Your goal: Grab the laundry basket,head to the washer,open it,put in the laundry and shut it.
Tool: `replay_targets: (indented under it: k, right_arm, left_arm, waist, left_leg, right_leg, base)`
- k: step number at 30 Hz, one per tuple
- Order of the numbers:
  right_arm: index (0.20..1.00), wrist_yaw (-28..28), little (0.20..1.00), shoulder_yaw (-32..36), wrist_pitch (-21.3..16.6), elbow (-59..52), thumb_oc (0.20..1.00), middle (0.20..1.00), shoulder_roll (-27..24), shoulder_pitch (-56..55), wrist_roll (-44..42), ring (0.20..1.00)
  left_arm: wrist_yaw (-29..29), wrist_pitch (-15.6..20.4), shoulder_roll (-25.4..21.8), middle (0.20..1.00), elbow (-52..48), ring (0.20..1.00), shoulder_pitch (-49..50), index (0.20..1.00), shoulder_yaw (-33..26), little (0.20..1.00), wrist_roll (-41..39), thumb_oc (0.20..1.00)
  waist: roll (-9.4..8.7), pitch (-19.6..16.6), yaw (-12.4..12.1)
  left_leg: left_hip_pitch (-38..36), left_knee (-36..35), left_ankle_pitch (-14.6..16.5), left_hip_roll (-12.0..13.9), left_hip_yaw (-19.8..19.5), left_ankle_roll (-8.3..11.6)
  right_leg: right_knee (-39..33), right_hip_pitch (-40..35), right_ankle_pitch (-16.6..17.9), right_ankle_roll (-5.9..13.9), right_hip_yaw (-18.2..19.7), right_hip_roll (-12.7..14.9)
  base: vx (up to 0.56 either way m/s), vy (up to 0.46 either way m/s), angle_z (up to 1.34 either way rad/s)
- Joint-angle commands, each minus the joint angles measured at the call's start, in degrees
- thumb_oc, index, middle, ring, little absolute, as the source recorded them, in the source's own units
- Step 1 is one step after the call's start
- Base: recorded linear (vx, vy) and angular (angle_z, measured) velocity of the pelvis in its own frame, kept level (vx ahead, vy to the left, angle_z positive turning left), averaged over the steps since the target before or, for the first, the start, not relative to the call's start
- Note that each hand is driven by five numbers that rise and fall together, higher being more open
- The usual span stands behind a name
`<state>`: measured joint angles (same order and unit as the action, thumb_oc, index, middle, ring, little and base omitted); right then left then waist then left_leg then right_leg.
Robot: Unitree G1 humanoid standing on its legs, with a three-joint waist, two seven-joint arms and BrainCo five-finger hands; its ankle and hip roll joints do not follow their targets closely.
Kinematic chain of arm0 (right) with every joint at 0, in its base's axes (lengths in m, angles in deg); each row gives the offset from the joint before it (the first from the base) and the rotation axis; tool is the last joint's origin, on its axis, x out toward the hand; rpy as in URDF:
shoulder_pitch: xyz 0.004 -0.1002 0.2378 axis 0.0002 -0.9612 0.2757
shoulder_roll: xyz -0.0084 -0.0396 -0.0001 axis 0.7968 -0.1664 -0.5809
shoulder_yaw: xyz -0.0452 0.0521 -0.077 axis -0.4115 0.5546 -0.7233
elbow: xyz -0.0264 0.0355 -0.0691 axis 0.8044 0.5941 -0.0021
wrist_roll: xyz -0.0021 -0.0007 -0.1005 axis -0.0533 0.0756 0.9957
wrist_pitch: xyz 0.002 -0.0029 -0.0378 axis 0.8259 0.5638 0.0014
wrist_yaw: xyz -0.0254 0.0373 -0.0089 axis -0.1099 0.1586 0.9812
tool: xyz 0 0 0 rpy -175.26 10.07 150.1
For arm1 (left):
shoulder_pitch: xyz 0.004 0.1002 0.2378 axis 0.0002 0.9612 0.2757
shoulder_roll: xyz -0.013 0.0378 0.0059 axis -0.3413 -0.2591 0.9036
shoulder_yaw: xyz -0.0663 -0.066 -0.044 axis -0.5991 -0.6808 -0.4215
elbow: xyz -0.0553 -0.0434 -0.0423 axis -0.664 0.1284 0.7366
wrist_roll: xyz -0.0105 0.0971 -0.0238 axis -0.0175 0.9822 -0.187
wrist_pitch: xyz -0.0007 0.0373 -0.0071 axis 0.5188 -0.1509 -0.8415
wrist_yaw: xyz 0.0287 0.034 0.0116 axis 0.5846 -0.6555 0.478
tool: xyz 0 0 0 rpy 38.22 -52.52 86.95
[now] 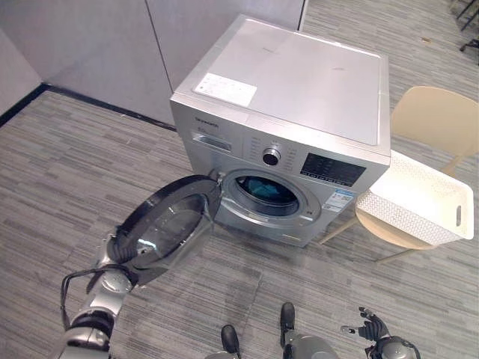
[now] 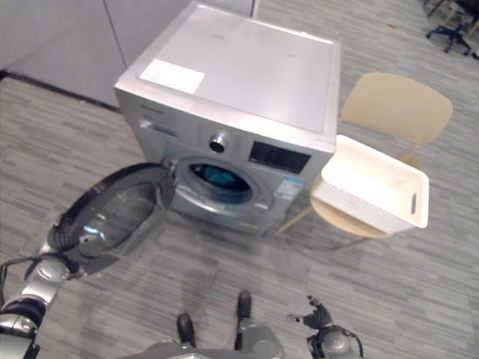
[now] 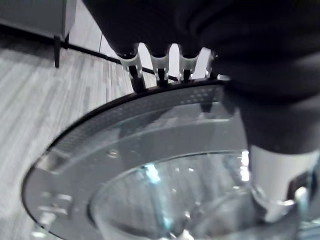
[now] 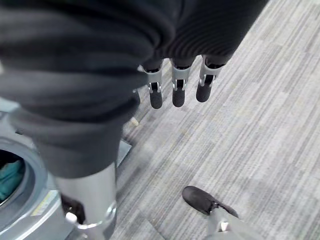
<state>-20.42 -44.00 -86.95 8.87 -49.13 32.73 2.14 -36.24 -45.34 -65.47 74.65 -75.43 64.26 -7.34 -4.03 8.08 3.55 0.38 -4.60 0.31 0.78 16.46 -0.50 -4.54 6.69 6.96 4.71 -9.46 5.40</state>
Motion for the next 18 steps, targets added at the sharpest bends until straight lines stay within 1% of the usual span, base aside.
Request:
replay_targets:
  k: [1, 4, 6, 7, 8, 9, 10, 12, 13, 14, 15, 16, 17, 18]
  right_arm:
    - [1.000, 0.33, 1.000, 1.35, -0.23, -1.27, 1.000, 1.000, -1.14, 1.94, 2.40, 1.000]
    - [1.000, 0.05, 1.000, 1.83, 0.21, -2.72, 1.000, 1.000, -0.82, 2.12, 3.15, 1.000]
    - [1.000, 0.03, 1.000, 1.76, 0.27, -2.94, 1.000, 1.000, -0.75, 2.17, 3.39, 1.000]
    - [1.000, 0.01, 1.000, 1.33, 0.45, -3.58, 1.000, 1.000, -0.49, 2.03, 3.87, 1.000]
    - [1.000, 0.01, 1.000, 1.36, 0.47, -3.61, 1.000, 1.000, -0.50, 2.00, 3.87, 1.000]
    - [1.000, 0.09, 1.000, 0.84, 0.44, -4.22, 1.000, 1.000, -0.36, 1.68, 4.04, 1.000]
    - [1.000, 0.23, 1.000, 0.45, 0.44, -4.28, 1.000, 1.000, -0.19, 1.44, 4.13, 1.000]
    - [1.000, 0.52, 1.000, -0.13, 0.34, -4.47, 1.000, 1.000, -0.09, 0.95, 4.16, 1.000]
    - [1.000, 0.51, 1.000, -0.13, 0.34, -4.47, 1.000, 1.000, -0.09, 0.95, 4.16, 1.000]
    - [1.000, 0.79, 1.000, -0.89, 0.32, -4.70, 1.000, 1.000, -0.26, 0.19, 4.36, 1.000]
    - [1.000, 0.98, 1.000, -1.06, 0.31, -4.63, 1.000, 1.000, -0.43, 0.05, 4.36, 1.000]
    - [1.000, 1.04, 1.000, -1.45, 0.34, -4.23, 1.000, 1.000, -0.84, -0.09, 4.44, 1.000]
    - [1.000, 1.04, 1.000, -1.43, 0.34, -4.22, 1.000, 1.000, -0.84, -0.04, 4.44, 1.000]
    - [1.000, 1.29, 1.000, -1.88, 0.36, -3.43, 1.000, 1.000, -1.94, 0.04, 4.62, 1.000]
  left_arm:
    - [-7.15, 3.74, 4.37, 1.000, -7.14, 1.000, 1.95, 1.000, 4.83, 1.000, -3.86, 1.000]
    - [-10.37, 3.81, 7.49, 1.000, -14.64, 1.000, 5.54, 1.000, 6.89, 1.000, -6.12, 1.000]
    - [-11.30, 3.82, 8.15, 1.000, -16.61, 1.000, 6.02, 1.000, 7.76, 1.000, -7.11, 1.000]
    - [-12.89, 3.81, 9.54, 1.000, -19.62, 1.000, 5.76, 1.000, 10.28, 1.000, -8.44, 1.000]
    - [-12.90, 3.79, 9.55, 1.000, -19.64, 1.000, 5.77, 1.000, 10.30, 1.000, -8.45, 1.000]
    - [-13.42, 4.10, 10.87, 1.000, -21.13, 1.000, 4.09, 1.000, 12.77, 1.000, -9.55, 1.000]
    - [-13.05, 4.15, 11.67, 1.000, -20.89, 1.000, 2.58, 1.000, 13.82, 1.000, -9.89, 1.000]
    - [-11.59, 4.34, 12.99, 1.000, -19.15, 1.000, -1.34, 1.000, 15.46, 1.000, -9.53, 1.000]
    - [-11.59, 4.34, 13.00, 1.000, -19.14, 1.000, -1.35, 1.000, 15.47, 1.000, -9.53, 1.000]
    - [-9.46, 4.28, 13.30, 1.000, -16.20, 1.000, -6.25, 1.000, 16.69, 1.000, -7.41, 1.000]
    - [-8.05, 4.06, 13.31, 1.000, -13.35, 1.000, -9.10, 1.000, 17.03, 1.000, -6.51, 1.000]
    - [-5.96, 3.67, 12.89, 1.000, -8.56, 1.000, -12.37, 1.000, 17.30, 1.000, -3.94, 1.000]
    - [-5.94, 3.71, 12.91, 1.000, -8.47, 1.000, -12.46, 1.000, 17.31, 1.000, -3.93, 1.000]
    - [-3.75, 2.74, 11.41, 1.000, -1.38, 1.000, -17.49, 1.000, 18.05, 1.000, -1.64, 1.000]
  waist:
    - [0.04, -0.09, -0.41]
    - [0.43, -0.26, -0.63]
    - [0.56, -0.23, -0.60]
    - [0.75, -0.20, -0.29]
    - [0.77, -0.16, -0.32]
    - [0.88, -0.27, 0.28]
    - [0.89, -0.40, 0.76]
    - [1.07, -0.64, 1.78]
    - [1.08, -0.63, 1.76]
    - [1.36, -0.78, 3.33]
    - [1.51, -1.02, 3.96]
    - [1.76, -1.07, 4.96]
    - [1.76, -1.17, 4.91]
    - [2.34, -1.28, 6.27]
  left_leg:
    - [1.68, 0.34, 1.75, 1.13, -3.08, 1.33]
    - [1.28, 0.36, 1.69, 1.25, -3.49, 1.40]
    - [1.13, 0.34, 1.65, 1.32, -3.52, 1.43]
    - [0.85, 0.34, 1.51, 1.55, -3.47, 1.53]
    - [0.78, 0.33, 1.52, 1.57, -3.47, 1.53]
    - [0.44, 0.22, 1.48, 1.69, -3.10, 1.65]
    - [0.33, 0.16, 1.45, 1.77, -2.90, 1.72]
    - [-0.03, -0.15, 1.42, 1.91, -2.16, 1.84]
    - [-0.04, -0.15, 1.42, 1.91, -2.15, 1.84]
    - [-0.48, -0.40, 1.60, 2.16, -1.20, 1.95]
    - [-0.21, -0.40, 1.43, 2.30, -0.62, 2.01]
    - [-0.33, -0.40, 1.51, 2.42, 0.02, 2.07]
    - [-0.13, -0.40, 1.39, 2.42, 0.08, 2.08]
    - [0.06, -0.40, 1.36, 2.56, 1.12, 2.25]
  right_leg:
    - [6.07, -0.74, -7.51, 4.55, -0.57, 2.55]
    - [5.69, -1.63, -7.94, 4.28, -0.83, 2.38]
    - [5.62, -1.80, -8.03, 4.21, -0.94, 2.33]
    - [5.41, -2.13, -8.21, 4.07, -0.86, 2.12]
    - [5.39, -2.19, -8.21, 4.06, -0.86, 2.10]
    - [5.08, -2.50, -8.27, 4.03, -0.61, 1.92]
    - [4.96, -2.51, -8.26, 4.02, -0.46, 1.82]
    - [4.71, -2.42, -8.08, 4.07, 0.18, 1.60]
    - [4.71, -2.42, -8.07, 4.07, 0.19, 1.59]
    - [4.57, -2.32, -8.02, 4.20, 1.00, 1.40]
    - [4.56, -1.79, -7.79, 4.18, 1.50, 1.28]
    - [4.60, -1.52, -7.74, 4.24, 2.19, 1.15]
    - [4.56, -1.32, -7.62, 4.20, 2.25, 1.14]
    - [4.72, -0.38, -7.34, 4.27, 3.26, 0.97]
  base:
    - [0.00, -0.049, 0.03]
    - [0.00, -0.058, 0.14]
    - [-0.01, -0.055, 0.09]
    - [-0.01, -0.070, 0.01]
    - [0.00, -0.095, -0.04]
    - [0.01, -0.067, -0.06]
    - [0.02, -0.077, -0.04]
    - [0.02, -0.033, -0.05]
    - [0.03, -0.029, -0.15]
    - [0.02, -0.028, -0.29]
    - [0.02, -0.021, -0.28]
    - [0.00, -0.006, -0.38]
    - [0.00, 0.010, -0.35]
    - [0.00, 0.009, -0.46]
